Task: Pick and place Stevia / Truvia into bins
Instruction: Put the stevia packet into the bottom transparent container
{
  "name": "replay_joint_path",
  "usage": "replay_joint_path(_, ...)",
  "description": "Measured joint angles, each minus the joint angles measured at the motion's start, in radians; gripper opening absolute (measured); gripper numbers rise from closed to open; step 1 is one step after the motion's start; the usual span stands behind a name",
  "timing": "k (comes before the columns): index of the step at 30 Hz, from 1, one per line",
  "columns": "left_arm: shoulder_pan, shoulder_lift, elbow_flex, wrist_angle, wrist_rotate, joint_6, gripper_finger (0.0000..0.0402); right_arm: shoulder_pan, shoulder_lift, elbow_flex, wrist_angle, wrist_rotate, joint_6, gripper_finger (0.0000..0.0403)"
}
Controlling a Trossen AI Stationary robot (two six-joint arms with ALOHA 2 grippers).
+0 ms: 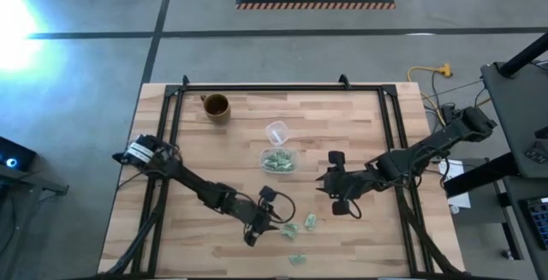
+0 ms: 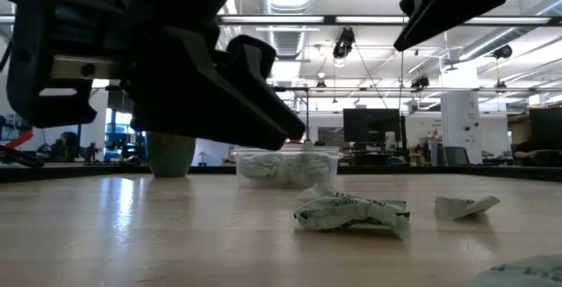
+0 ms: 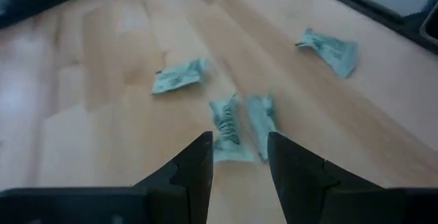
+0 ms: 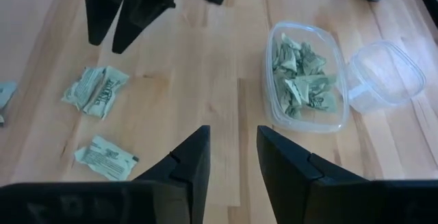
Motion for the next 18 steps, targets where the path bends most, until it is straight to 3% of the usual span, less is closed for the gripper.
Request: replay_joint_path(18, 0.068, 0.124, 0.085, 0.012, 0.104, -0.077, 0.0123, 0.0, 0.0, -0.003, 0.001, 0.0, 0.004, 0.0104)
